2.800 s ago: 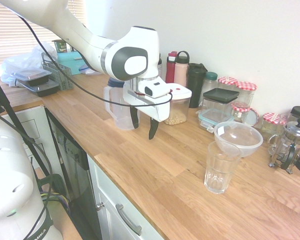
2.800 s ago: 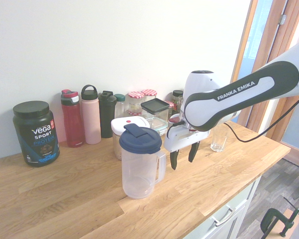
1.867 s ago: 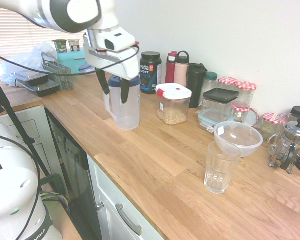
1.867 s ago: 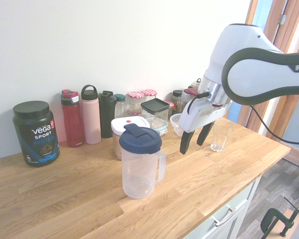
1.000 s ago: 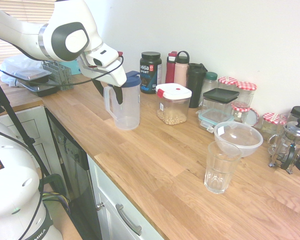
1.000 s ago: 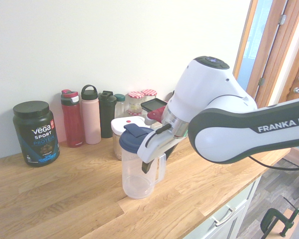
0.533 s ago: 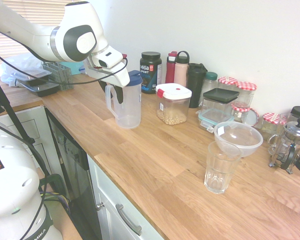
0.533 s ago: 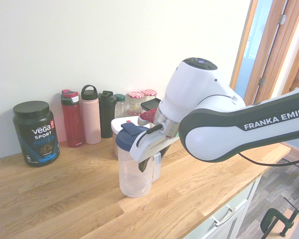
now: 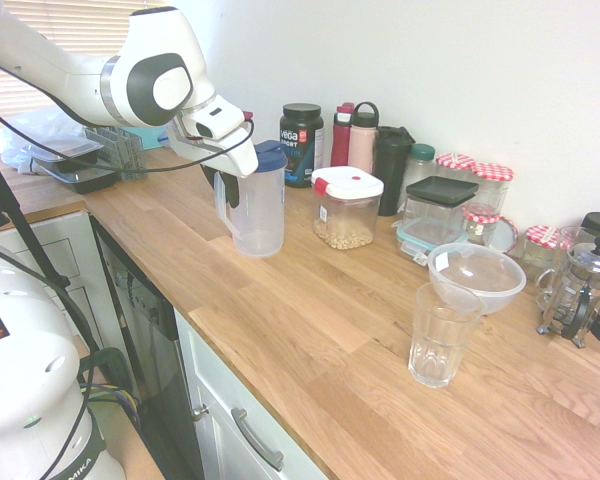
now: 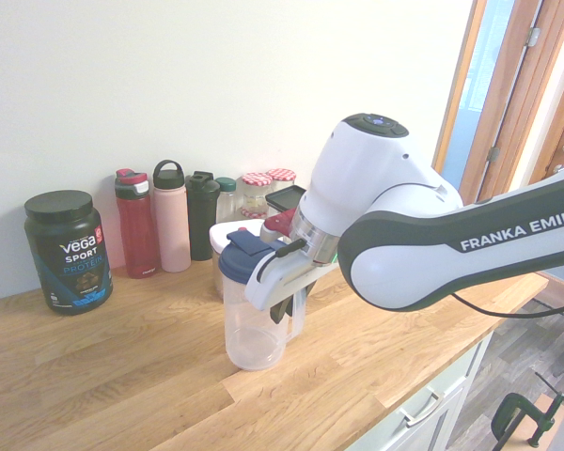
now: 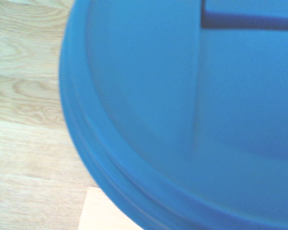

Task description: Pour me some water

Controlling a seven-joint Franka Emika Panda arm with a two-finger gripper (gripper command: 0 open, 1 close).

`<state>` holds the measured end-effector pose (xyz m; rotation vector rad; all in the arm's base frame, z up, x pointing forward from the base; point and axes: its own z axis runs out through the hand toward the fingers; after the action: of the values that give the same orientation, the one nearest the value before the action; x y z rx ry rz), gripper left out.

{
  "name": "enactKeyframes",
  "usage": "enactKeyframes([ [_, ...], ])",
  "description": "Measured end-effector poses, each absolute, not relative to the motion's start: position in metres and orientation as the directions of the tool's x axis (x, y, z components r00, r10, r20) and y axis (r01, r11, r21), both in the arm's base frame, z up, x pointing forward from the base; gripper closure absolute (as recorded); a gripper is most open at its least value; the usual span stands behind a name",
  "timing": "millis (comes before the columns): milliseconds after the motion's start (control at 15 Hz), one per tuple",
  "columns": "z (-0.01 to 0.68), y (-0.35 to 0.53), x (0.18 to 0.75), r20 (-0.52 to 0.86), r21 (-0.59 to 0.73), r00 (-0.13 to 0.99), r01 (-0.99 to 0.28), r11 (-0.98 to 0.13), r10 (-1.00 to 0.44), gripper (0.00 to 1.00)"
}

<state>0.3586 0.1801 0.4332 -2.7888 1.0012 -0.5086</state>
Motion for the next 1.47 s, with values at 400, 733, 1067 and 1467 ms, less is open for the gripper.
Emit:
enactKeyframes([
  [400, 0.438, 0.171, 0.358, 0.267, -0.251, 0.714, -0.597, -0.762, -0.647, 1.0],
  [733, 0.494, 0.146, 0.314, 0.248, -0.22, 0.801, -0.501, -0.837, -0.544, 1.0],
  [1067, 0.548, 0.05, 0.269, 0.266, -0.164, 0.925, -0.236, -0.958, -0.273, 1.0],
  [1467, 0.583, -0.136, 0.24, 0.263, -0.055, 0.962, -0.059, -0.997, -0.071, 1.0],
])
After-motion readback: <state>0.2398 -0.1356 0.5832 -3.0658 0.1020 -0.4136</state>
